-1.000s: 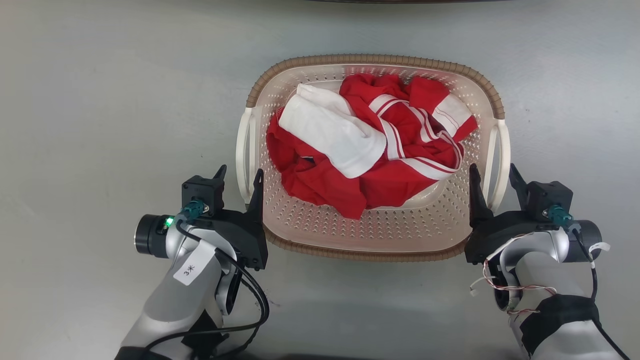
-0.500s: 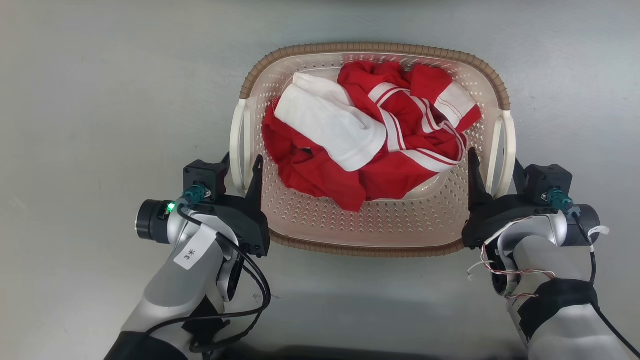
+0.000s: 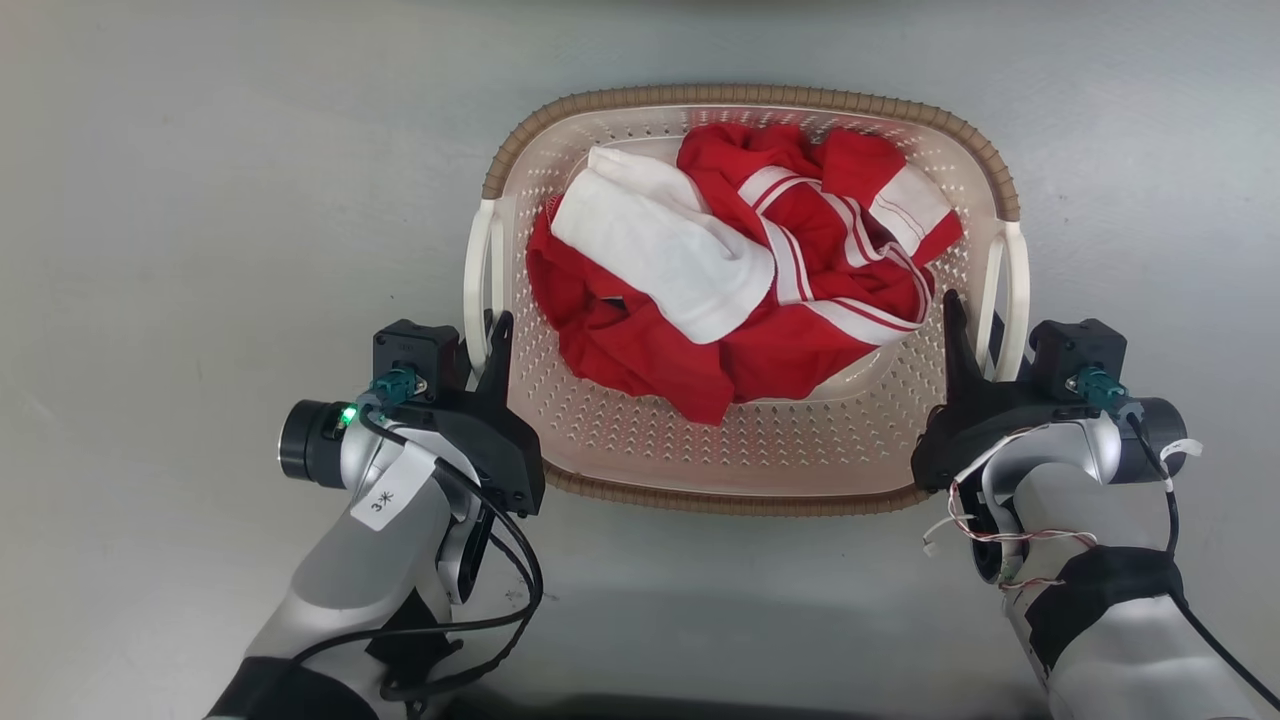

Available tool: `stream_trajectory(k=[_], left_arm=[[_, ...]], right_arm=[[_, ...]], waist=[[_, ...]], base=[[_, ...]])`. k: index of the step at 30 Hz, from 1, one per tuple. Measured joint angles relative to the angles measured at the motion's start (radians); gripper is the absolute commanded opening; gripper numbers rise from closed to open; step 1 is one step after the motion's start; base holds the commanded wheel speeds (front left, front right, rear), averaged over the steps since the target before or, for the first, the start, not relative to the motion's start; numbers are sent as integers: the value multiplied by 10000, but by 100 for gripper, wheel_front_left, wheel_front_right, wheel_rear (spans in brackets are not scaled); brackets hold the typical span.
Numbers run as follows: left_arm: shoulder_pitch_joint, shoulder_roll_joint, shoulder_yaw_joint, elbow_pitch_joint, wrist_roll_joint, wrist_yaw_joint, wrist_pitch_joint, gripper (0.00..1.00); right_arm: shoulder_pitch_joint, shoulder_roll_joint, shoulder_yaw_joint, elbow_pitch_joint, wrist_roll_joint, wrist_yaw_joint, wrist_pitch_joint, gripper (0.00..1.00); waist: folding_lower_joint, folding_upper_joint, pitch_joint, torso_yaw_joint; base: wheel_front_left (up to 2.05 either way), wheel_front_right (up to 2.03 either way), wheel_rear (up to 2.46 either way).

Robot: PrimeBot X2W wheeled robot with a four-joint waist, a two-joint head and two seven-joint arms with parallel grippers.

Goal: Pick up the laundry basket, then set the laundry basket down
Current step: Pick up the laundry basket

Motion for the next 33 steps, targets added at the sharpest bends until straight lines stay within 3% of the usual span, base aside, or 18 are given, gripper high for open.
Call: stream_trajectory(k=[21,33], left_arm=[[100,0,-616,746,-947,10,6,0],[929,0,-943,1260,-1237,-4,44,0]], right_arm=[[-14,-13,1344,750,1386,-370,2,0],[221,-6,2658,1181,2506,-495,385,0]], waist=[[0,0,-1216,-20],[0,0,-2518,-110]], base=[[0,0,0],[0,0,0]])
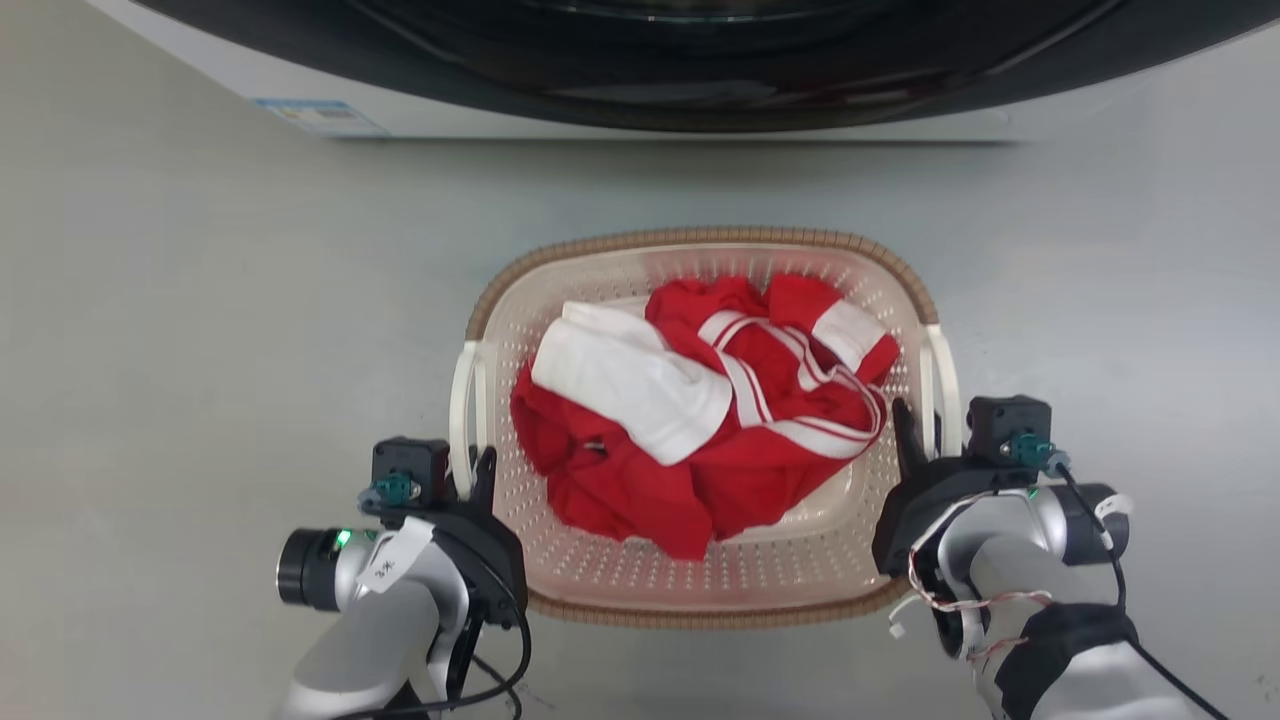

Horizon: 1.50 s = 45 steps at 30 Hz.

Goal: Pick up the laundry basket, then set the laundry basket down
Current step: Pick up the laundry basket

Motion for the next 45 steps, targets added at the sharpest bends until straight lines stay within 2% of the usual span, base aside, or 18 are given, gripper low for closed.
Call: stream_trajectory(k=[23,45], left_arm=[[2066,29,-752,736,-673,-347,1290,0],[3591,67,-1131,1091,-1104,-506,1941,0]], right_arm=[[2260,10,2405,-38,2433,-339,2000,0],[3740,-15,3939,-230,3994,-489,2711,0]], waist=[[-1,-1,-3136,-390],[-1,-1,-5805,-754]], base=[[0,0,0],[0,0,0]])
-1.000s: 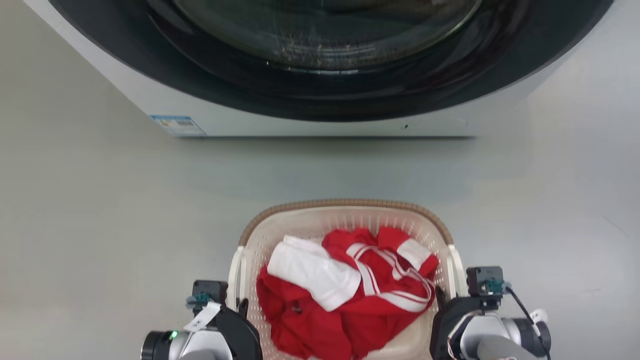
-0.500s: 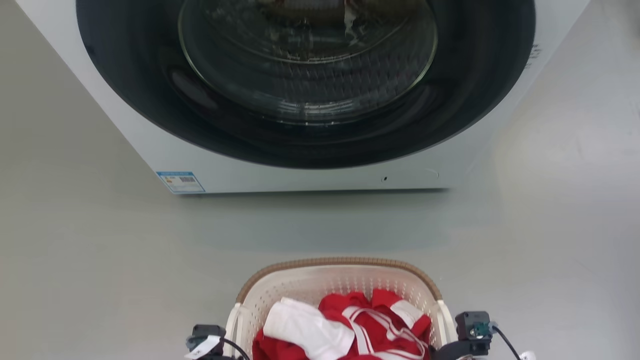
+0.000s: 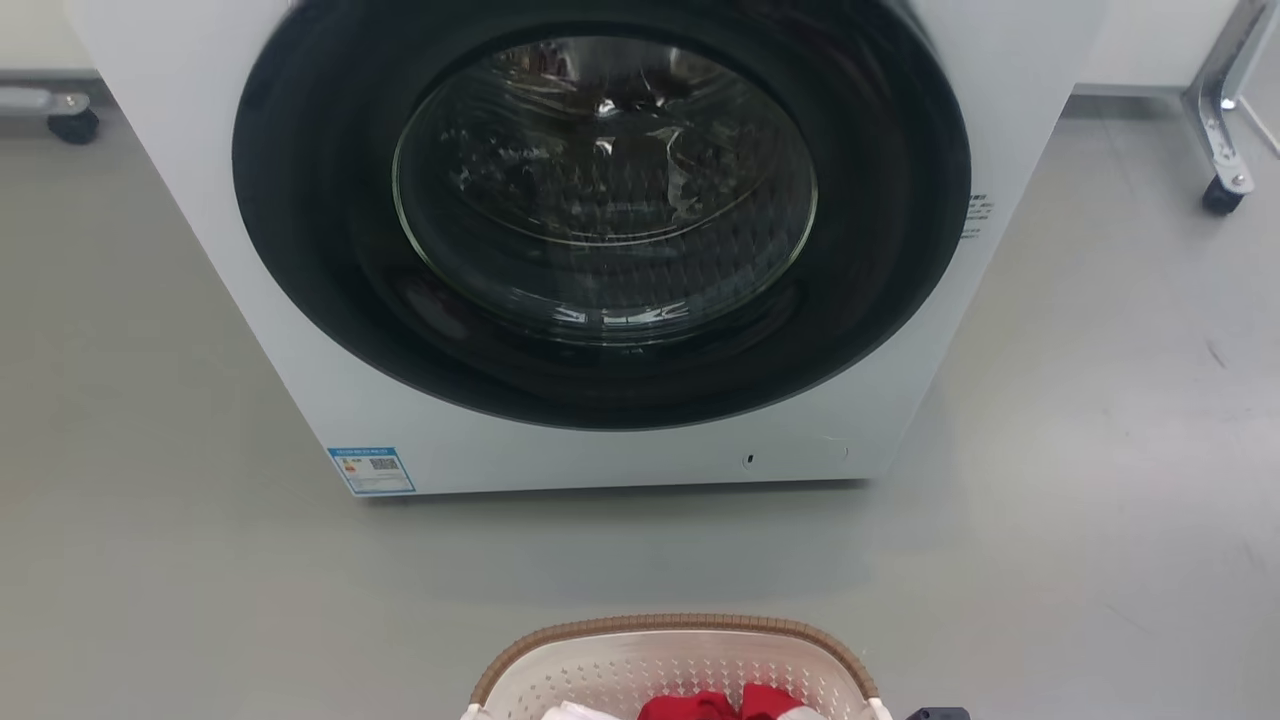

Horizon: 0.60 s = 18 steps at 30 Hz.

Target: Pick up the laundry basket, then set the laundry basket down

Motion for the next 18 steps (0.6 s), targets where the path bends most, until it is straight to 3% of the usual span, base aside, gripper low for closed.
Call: stream_trajectory(k=[18], left_arm=[[342,13,-127,19,-104,10,88,0]], right_arm=[[160,0,594,140,704,-27,63,0]], waist=[[1,0,-935,-173]], base=[[0,0,0]])
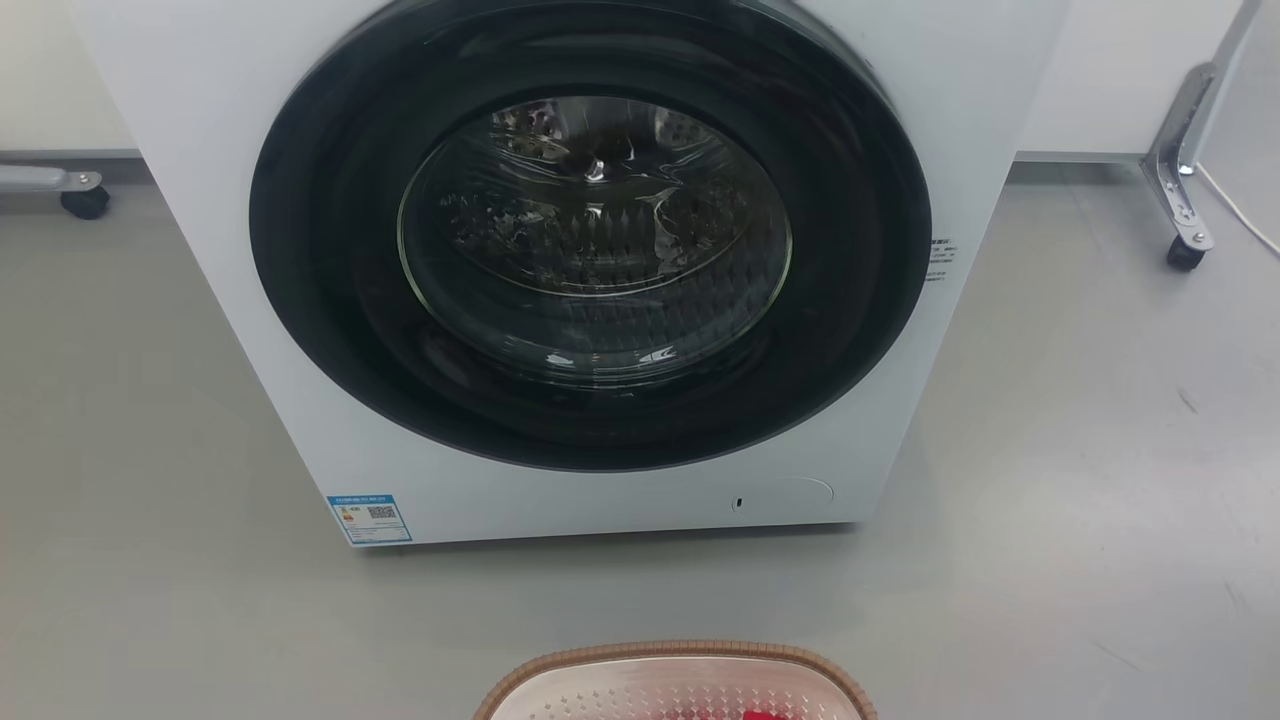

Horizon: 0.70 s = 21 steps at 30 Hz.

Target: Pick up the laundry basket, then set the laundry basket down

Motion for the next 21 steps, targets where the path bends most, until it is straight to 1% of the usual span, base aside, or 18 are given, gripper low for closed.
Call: stream_trajectory(k=[6,21], left_arm=[[99,13,-56,-36,-54,73,0,0],[99,61,-159,-71,-84,84,-4,0]], right_arm=[[8,-2,238,36,268,0,-79,0],[-24,-31,631,36,608,-2,-184,0]], waist=[[0,1,-43,-19],[0,2,-60,-31]], base=[[0,0,0],[0,0,0]])
